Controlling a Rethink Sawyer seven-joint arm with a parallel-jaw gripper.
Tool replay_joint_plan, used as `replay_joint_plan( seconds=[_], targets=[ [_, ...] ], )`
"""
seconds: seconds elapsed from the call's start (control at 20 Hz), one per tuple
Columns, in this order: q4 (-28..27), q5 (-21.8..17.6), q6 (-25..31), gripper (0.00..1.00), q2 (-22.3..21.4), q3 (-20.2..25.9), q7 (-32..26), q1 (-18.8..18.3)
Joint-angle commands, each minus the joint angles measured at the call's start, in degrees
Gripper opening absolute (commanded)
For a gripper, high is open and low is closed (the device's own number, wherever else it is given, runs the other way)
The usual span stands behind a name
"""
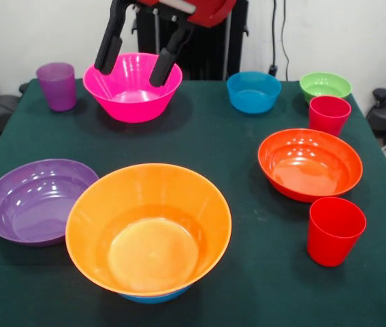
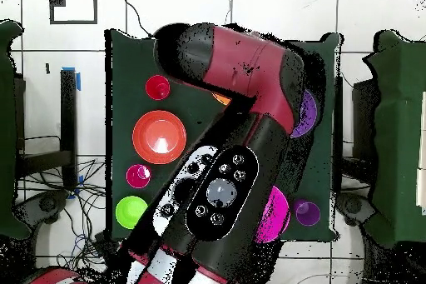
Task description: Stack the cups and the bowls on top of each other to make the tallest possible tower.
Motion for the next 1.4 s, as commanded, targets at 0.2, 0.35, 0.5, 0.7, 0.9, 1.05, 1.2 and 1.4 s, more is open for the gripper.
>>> replay_joint_plan(
  seconds=[0.2,0.35,0.5,0.7,0.9,1.05,1.2,1.4],
  targets=[
    [5.47,-3.15,-6.66,1.00,4.94,10.66,8.79,-2.04],
    [5.58,-3.18,-7.60,1.00,5.49,10.88,9.25,-2.14],
    [5.41,-2.99,-8.33,1.00,5.92,11.25,9.38,-2.29],
    [5.07,-2.72,-9.56,1.00,6.63,11.52,9.73,-2.38],
    [4.30,-2.32,-10.81,1.00,7.69,12.07,10.10,-2.67],
    [3.40,-2.24,-11.45,1.00,8.65,12.16,10.42,-2.79],
    [2.78,-2.28,-11.95,1.00,9.39,12.03,10.68,-2.81],
    [2.52,-2.05,-12.74,1.00,10.11,12.01,11.14,-2.84]
  ],
)
